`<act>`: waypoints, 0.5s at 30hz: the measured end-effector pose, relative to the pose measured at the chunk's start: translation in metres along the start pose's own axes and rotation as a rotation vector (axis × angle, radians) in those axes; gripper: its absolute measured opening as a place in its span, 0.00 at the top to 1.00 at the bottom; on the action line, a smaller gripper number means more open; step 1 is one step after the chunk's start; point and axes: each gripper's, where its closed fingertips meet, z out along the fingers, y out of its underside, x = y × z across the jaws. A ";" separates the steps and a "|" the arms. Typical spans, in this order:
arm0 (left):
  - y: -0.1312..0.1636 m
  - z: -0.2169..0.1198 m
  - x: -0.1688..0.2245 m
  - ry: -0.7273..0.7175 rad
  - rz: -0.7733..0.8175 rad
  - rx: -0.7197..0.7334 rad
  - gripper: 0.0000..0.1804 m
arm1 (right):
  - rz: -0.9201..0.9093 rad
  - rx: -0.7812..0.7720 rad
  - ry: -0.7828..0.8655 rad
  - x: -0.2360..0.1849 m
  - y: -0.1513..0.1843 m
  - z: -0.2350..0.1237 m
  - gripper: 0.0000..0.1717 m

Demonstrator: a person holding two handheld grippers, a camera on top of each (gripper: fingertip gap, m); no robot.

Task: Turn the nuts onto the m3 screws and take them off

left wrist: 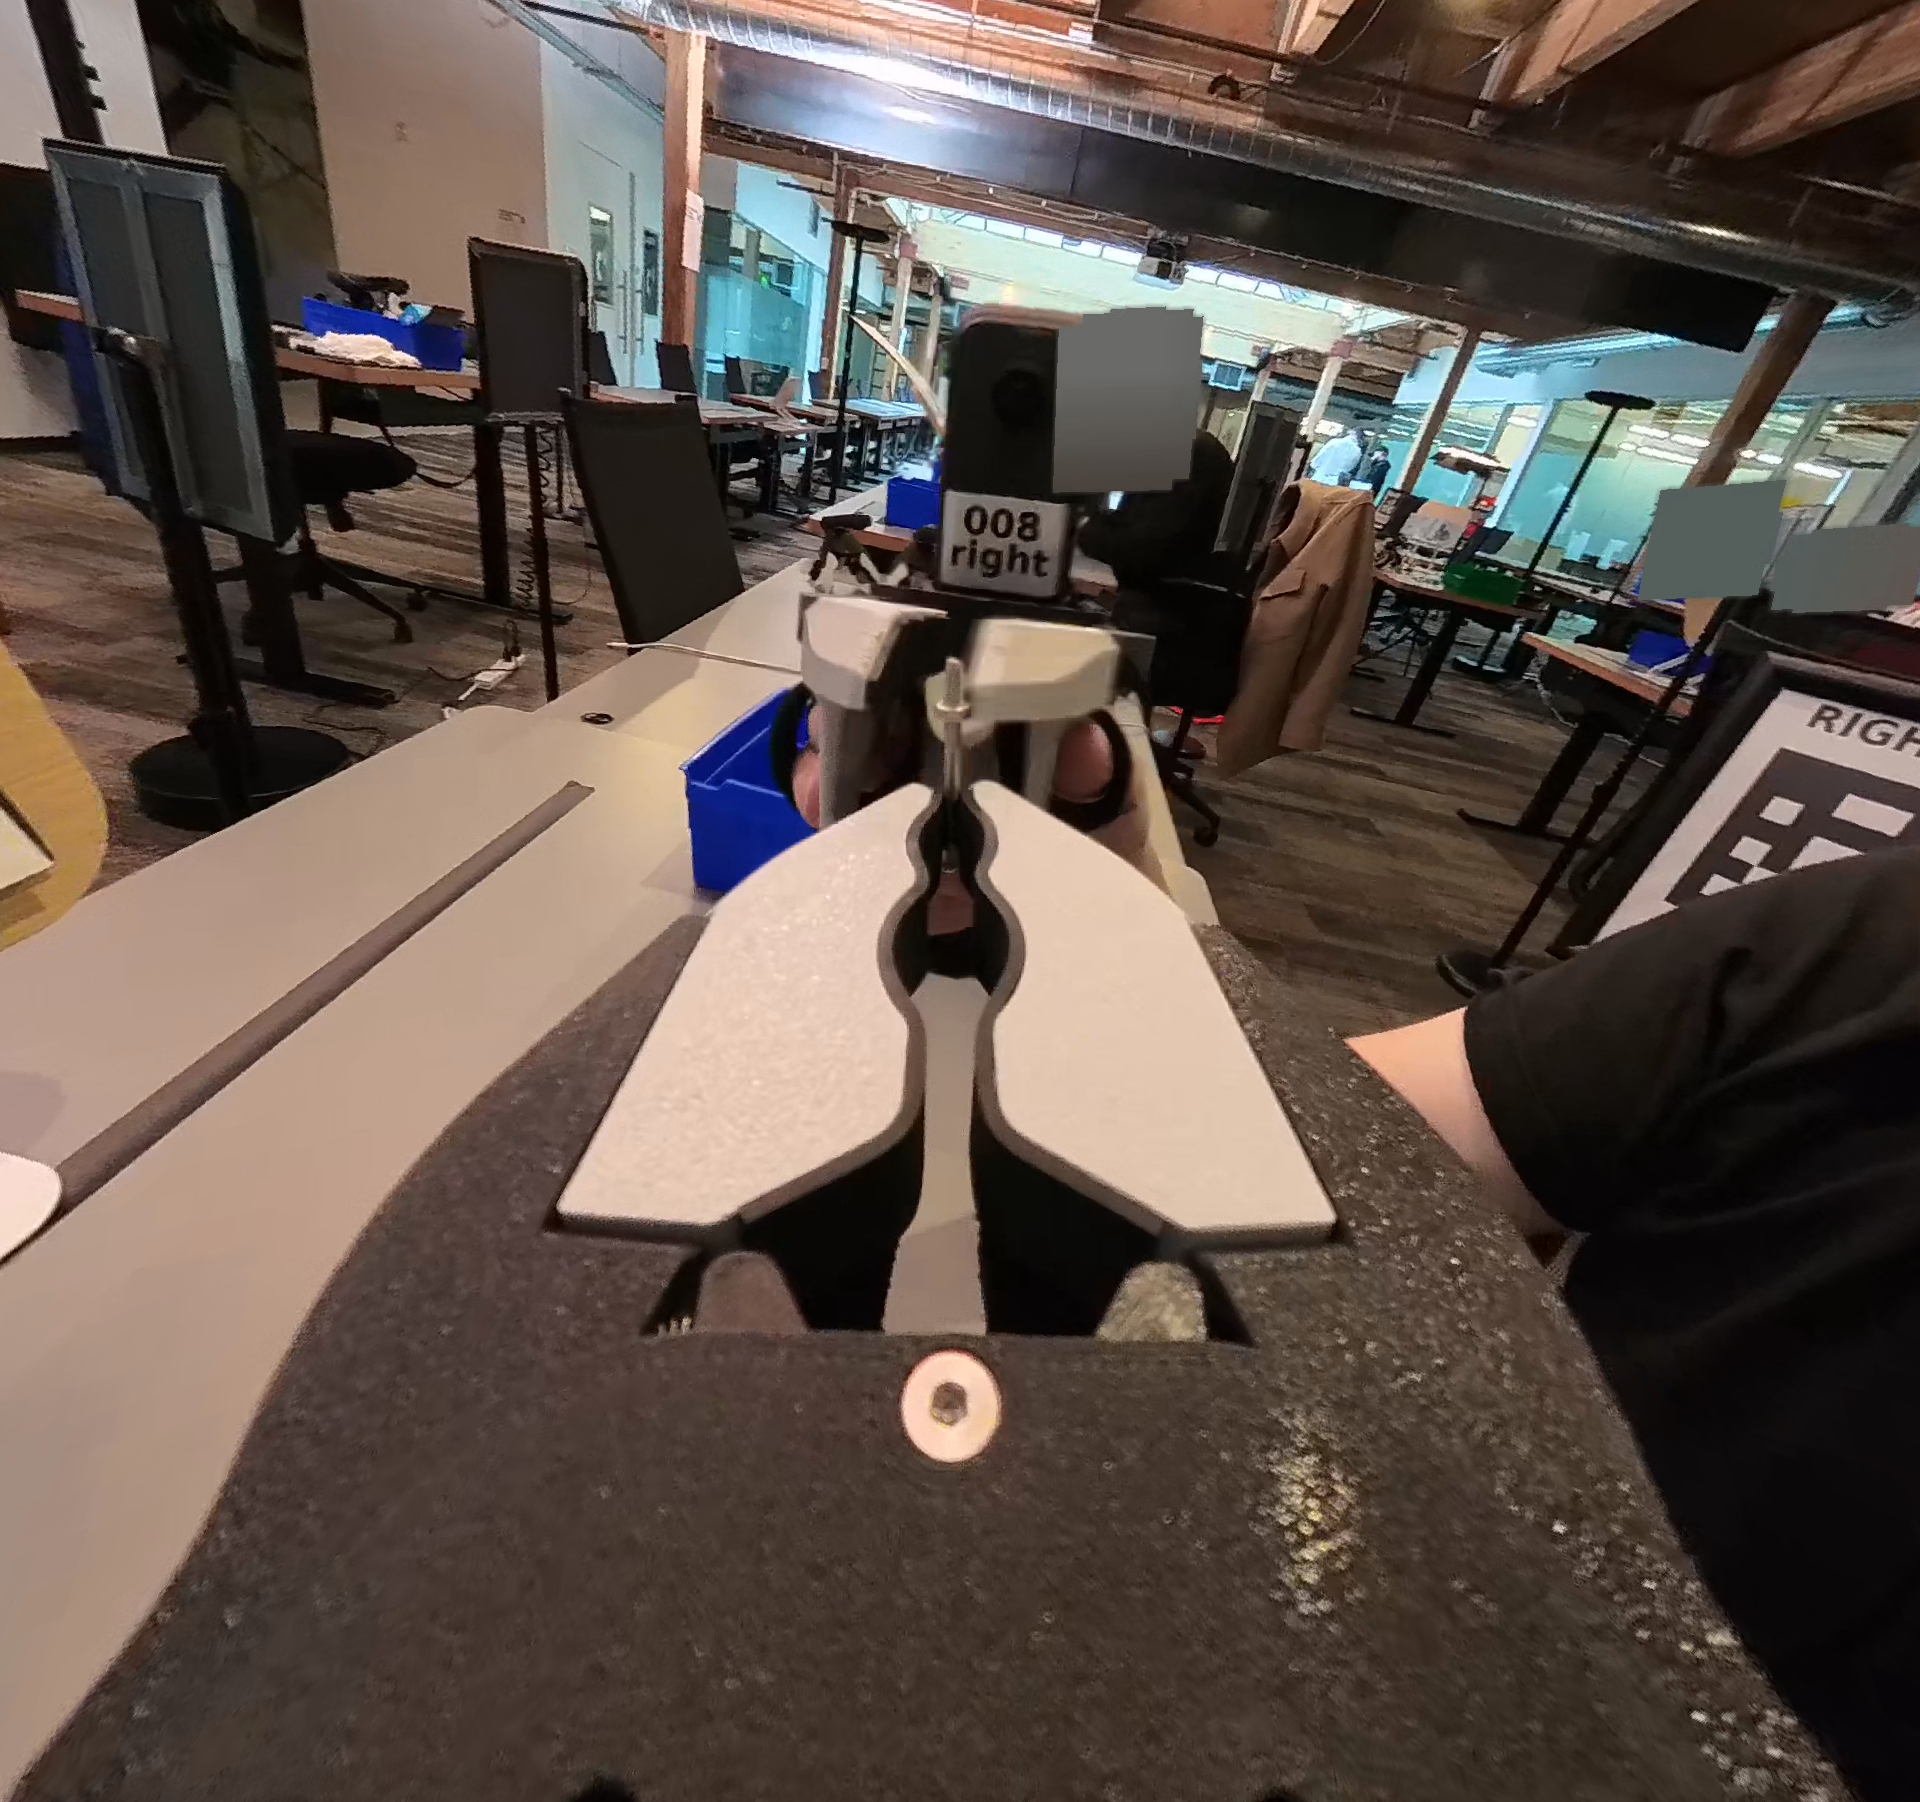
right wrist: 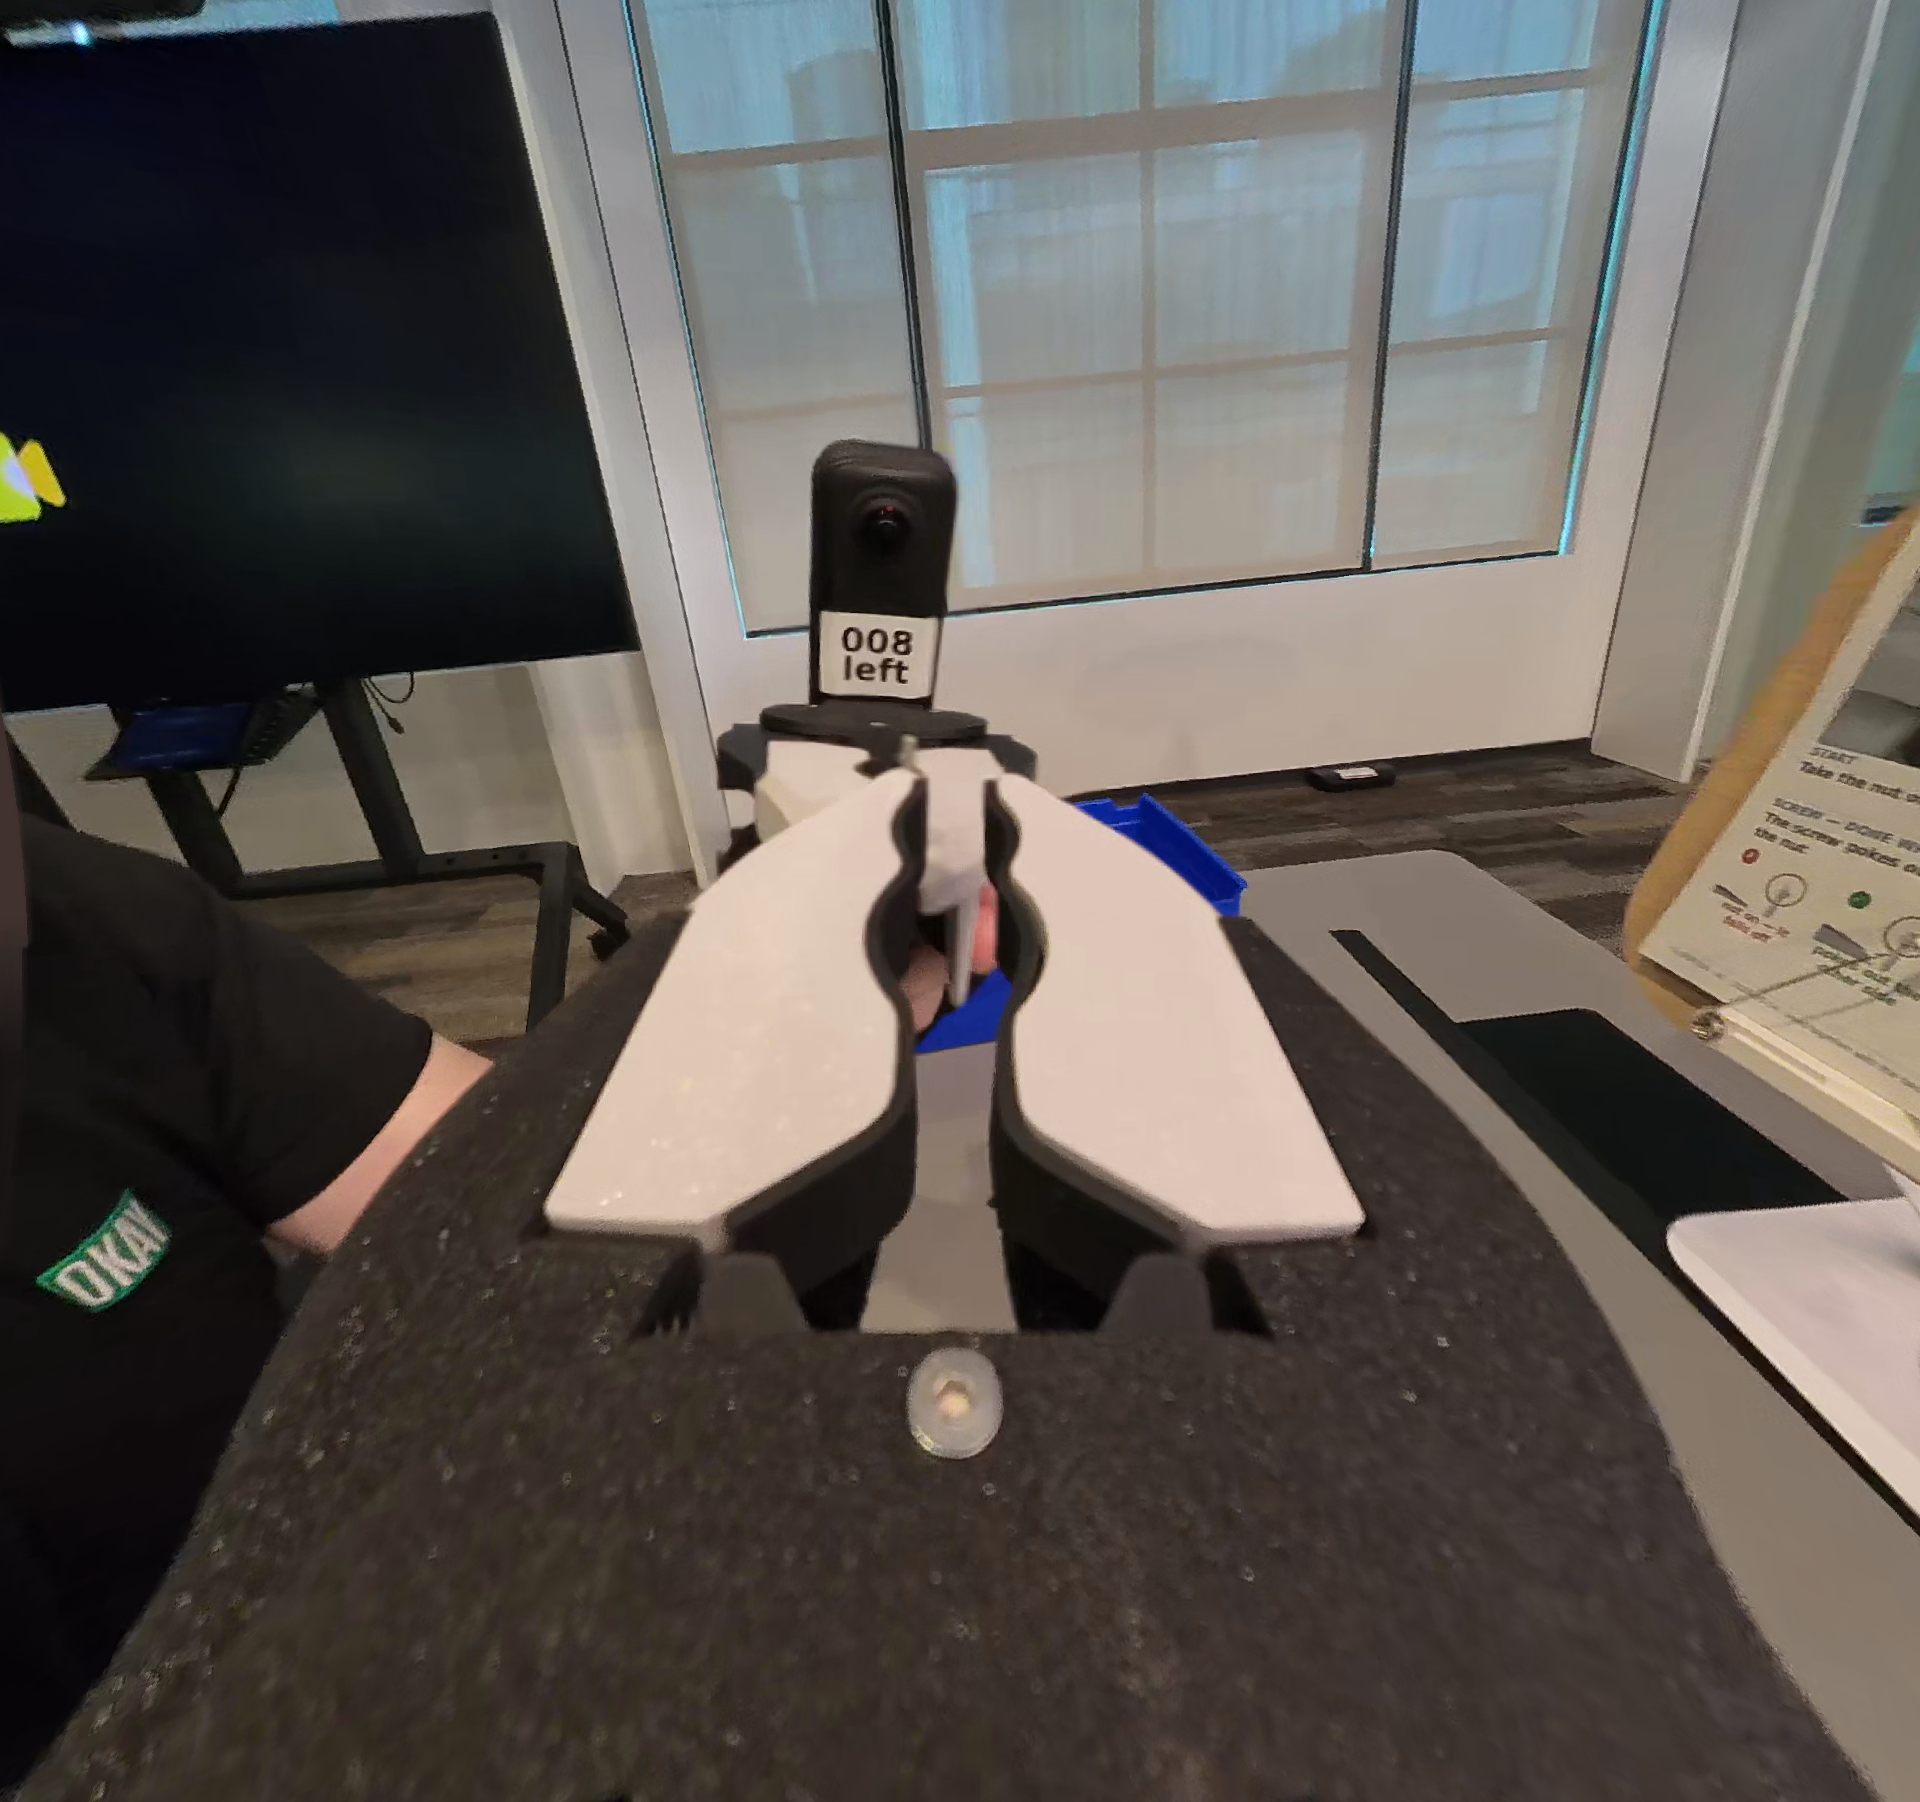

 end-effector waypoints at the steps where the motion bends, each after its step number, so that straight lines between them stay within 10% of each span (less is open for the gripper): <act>1: -0.002 -0.002 0.002 0.015 -0.006 0.008 0.99 | 0.009 0.014 0.016 0.005 -0.002 -0.005 0.95; 15: -0.003 -0.002 0.004 0.017 -0.006 0.008 0.99 | 0.008 0.038 0.029 0.005 -0.007 -0.008 0.93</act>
